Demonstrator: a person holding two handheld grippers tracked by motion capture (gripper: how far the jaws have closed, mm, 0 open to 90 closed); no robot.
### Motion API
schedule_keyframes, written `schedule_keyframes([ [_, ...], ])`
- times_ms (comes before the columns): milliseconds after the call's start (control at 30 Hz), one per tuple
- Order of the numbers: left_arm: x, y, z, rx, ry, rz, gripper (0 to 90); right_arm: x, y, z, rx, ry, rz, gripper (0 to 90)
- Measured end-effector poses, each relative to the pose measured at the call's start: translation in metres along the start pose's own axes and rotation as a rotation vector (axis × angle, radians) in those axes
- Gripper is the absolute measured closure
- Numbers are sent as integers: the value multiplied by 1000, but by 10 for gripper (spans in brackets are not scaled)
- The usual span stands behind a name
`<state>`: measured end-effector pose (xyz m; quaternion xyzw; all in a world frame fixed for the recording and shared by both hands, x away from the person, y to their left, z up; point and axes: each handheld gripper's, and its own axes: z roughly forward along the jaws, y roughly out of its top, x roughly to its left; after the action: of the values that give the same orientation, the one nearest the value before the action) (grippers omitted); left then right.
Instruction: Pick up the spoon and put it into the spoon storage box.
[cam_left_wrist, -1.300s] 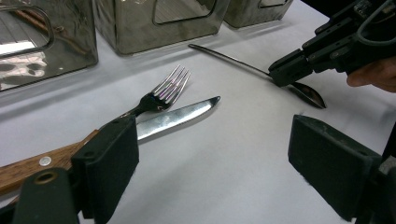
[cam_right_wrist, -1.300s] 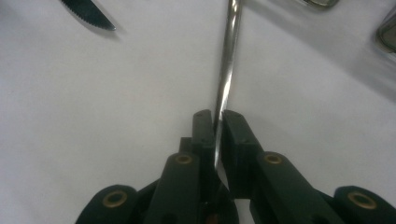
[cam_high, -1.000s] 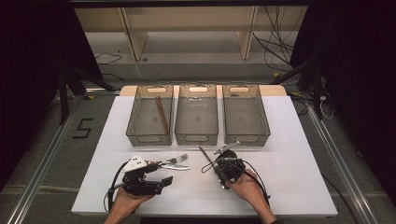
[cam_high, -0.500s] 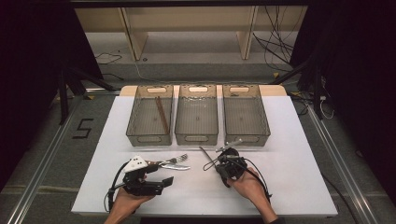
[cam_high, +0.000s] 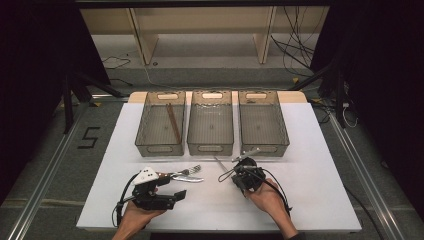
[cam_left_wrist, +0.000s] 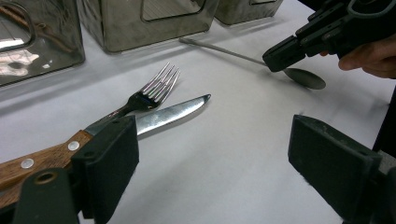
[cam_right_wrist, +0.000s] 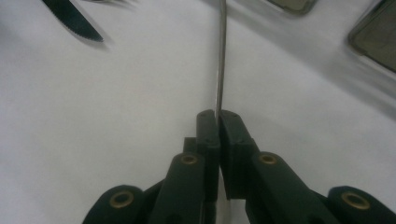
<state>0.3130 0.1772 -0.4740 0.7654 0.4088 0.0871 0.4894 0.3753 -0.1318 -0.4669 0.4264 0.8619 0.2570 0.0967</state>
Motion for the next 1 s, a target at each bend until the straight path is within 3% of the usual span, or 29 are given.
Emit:
schedule_keyframes([
  [167,0,0,0,-1,-3,-2,161,-1,0,-1,-1,-34,-6,891],
  [467,-1,0,0,0,-5,-3,161,-1,0,0,-1,-48,-31,900],
  [700,0,0,-1,-3,-1,-3,161,-2,0,-5,-16,-36,-39,900],
  [1000,3,0,-2,-13,14,-5,161,0,4,-27,-69,7,-51,900],
])
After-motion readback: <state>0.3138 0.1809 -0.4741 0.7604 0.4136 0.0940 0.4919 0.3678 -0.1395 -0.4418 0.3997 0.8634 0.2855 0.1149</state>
